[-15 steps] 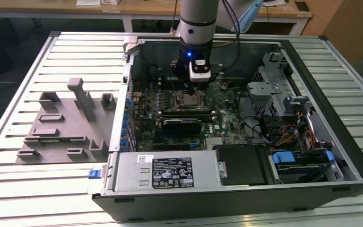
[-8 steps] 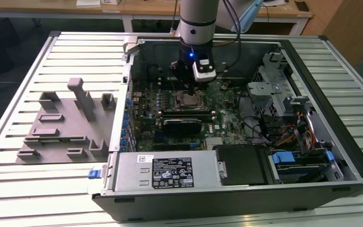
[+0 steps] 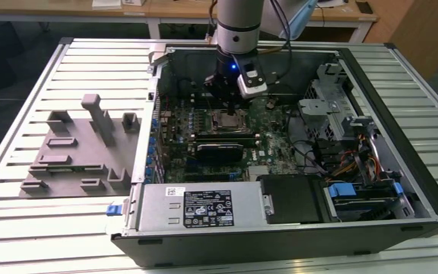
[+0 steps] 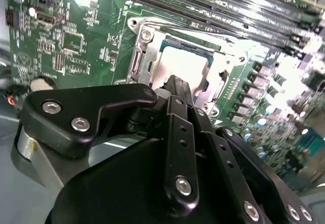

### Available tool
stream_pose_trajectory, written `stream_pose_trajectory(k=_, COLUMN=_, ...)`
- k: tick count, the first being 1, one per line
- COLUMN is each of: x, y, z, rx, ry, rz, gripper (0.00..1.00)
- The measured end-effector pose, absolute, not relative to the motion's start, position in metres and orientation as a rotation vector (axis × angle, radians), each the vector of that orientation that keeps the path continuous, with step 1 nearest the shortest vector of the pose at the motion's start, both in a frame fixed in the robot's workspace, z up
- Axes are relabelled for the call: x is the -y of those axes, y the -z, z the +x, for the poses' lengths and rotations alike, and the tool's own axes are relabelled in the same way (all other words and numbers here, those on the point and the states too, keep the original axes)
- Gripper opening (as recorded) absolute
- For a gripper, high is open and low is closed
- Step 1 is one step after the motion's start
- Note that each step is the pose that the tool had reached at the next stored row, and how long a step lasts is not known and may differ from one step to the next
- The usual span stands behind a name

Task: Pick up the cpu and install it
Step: 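Close the cpu cover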

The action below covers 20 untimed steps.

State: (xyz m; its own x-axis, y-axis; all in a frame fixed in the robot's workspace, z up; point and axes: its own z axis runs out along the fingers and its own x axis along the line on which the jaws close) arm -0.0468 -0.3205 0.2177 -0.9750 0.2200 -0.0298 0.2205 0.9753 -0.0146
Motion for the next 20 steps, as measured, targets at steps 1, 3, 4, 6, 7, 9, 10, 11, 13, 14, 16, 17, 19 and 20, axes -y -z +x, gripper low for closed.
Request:
stream_pose_trajectory(k=1, x=0.3205, y=-0.2177, z=-0.0468, rx=-3.097, ry=0.029, rz=0.317, gripper=0.11)
stream_pose_trajectory(k=3, x=0.3205, y=-0.2177, z=-0.0468, rx=-3.102, ry=0.031, rz=0.260, gripper=0.11)
stream_pose_trajectory(k=4, x=0.3205, y=-0.2177, z=-0.0468, rx=-3.104, ry=0.033, rz=0.233, gripper=0.11)
stream_pose_trajectory(k=6, x=0.3205, y=-0.2176, z=-0.0468, rx=-3.107, ry=0.035, rz=0.180, gripper=0.11)
stream_pose_trajectory(k=7, x=0.3205, y=-0.2176, z=-0.0468, rx=-3.108, ry=0.036, rz=0.157, gripper=0.11)
stream_pose_trajectory(k=9, x=0.3205, y=-0.2175, z=-0.0468, rx=-3.109, ry=0.036, rz=0.126, gripper=0.11)
stream_pose_trajectory(k=10, x=0.3206, y=-0.2173, z=-0.0468, rx=-3.109, ry=0.036, rz=0.126, gripper=0.11)
stream_pose_trajectory(k=11, x=0.3209, y=-0.2170, z=-0.0468, rx=-3.109, ry=0.034, rz=0.126, gripper=0.11)
stream_pose_trajectory(k=13, x=0.3220, y=-0.2166, z=-0.0468, rx=-3.109, ry=0.026, rz=0.127, gripper=0.11)
stream_pose_trajectory(k=14, x=0.3229, y=-0.2165, z=-0.0469, rx=-3.109, ry=0.023, rz=0.128, gripper=0.11)
stream_pose_trajectory(k=16, x=0.3244, y=-0.2162, z=-0.0471, rx=-3.109, ry=0.019, rz=0.132, gripper=0.11)
stream_pose_trajectory(k=17, x=0.3249, y=-0.2160, z=-0.0472, rx=-3.109, ry=0.018, rz=0.136, gripper=0.11)
stream_pose_trajectory(k=19, x=0.3255, y=-0.2155, z=-0.0477, rx=-3.109, ry=0.017, rz=0.146, gripper=0.11)
stream_pose_trajectory(k=20, x=0.3255, y=-0.2153, z=-0.0486, rx=-3.108, ry=0.017, rz=0.150, gripper=0.11)
